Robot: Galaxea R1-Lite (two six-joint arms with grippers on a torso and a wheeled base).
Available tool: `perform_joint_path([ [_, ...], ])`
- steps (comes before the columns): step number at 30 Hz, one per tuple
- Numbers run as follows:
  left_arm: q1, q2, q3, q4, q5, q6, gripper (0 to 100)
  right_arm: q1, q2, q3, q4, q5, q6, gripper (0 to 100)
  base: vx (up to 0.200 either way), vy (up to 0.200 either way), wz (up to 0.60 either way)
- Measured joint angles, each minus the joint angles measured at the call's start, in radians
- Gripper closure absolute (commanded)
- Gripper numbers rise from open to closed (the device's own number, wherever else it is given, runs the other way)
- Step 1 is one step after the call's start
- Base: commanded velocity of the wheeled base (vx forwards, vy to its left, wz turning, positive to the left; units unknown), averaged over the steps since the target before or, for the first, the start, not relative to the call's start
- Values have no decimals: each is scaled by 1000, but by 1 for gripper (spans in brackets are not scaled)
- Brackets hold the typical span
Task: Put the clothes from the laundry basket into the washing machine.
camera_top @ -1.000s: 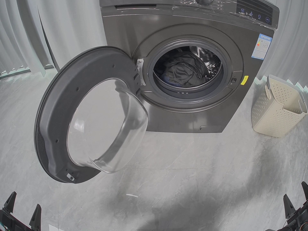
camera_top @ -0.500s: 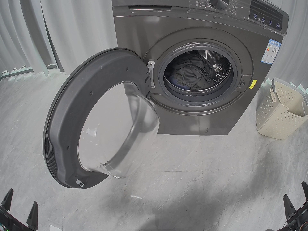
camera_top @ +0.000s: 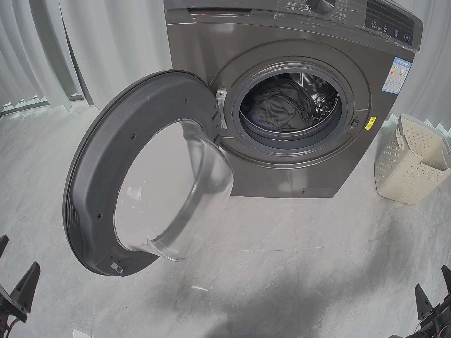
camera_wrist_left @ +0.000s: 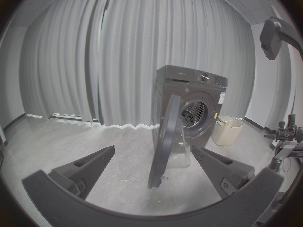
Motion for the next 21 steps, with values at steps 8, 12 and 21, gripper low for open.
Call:
perform_joint_path([
  [8, -16, 316, -50, -148, -128, -2, 0, 0, 1, 0, 0, 0, 0, 0, 0, 0, 0],
  [12, -74, 451, -75, -228, -150, -5, 0, 0, 1, 0, 0, 0, 0, 0, 0, 0, 0],
  [21, -307, 574, -101, -279, -155, -31, 0, 0, 1, 0, 0, 0, 0, 0, 0, 0, 0],
])
